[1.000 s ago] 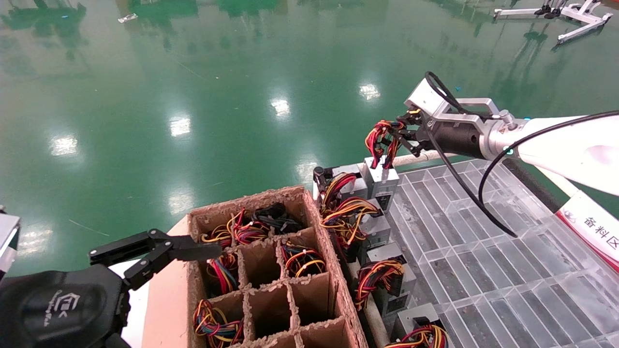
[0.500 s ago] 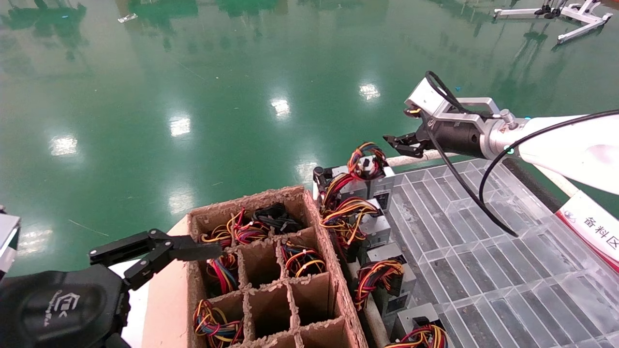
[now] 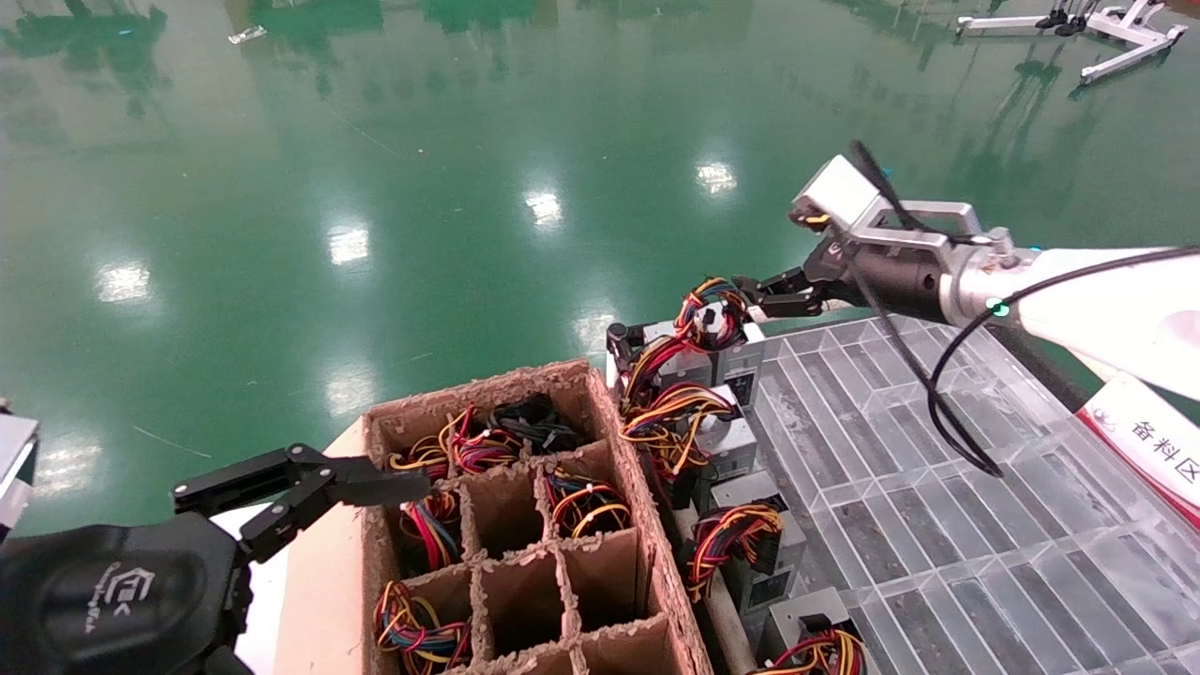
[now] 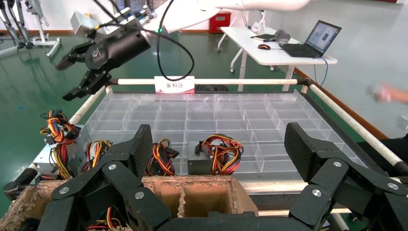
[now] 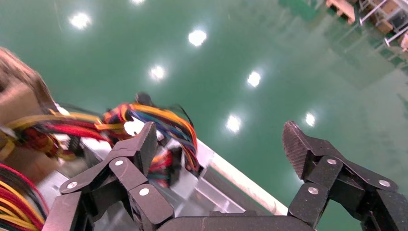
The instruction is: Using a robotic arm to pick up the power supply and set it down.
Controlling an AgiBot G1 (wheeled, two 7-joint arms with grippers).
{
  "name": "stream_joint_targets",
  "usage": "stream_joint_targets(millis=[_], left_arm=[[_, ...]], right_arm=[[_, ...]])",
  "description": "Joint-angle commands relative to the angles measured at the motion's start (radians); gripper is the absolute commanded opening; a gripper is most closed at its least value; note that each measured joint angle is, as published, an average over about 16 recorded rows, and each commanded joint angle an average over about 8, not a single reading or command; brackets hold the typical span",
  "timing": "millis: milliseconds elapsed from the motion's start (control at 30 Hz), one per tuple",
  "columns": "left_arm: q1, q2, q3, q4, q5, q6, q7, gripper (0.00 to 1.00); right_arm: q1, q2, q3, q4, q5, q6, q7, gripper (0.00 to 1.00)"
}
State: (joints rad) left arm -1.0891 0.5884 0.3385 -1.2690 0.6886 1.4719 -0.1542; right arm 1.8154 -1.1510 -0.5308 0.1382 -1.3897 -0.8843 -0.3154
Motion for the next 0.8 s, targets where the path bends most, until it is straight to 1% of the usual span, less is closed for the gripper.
stream_joint_targets(millis=[33, 700, 800], left_arm=[[0.0, 0.0, 0.0, 0.0, 0.0, 0.0, 0.0, 1.0], [0.0, 0.0, 0.0, 0.0, 0.0, 0.0, 0.0, 1.0], [0.0, 0.0, 0.0, 0.0, 0.0, 0.0, 0.0, 1.0]], right_arm=[[-0.026, 0.019, 0.009, 0.04, 0.023, -0.022, 0.018, 1.0], [-0.305, 0.222, 0.104, 0.472, 0.272, -0.252, 0.207, 1.0], [-0.326, 0.238, 0.111, 0.505, 0.29, -0.269, 0.222, 1.0]])
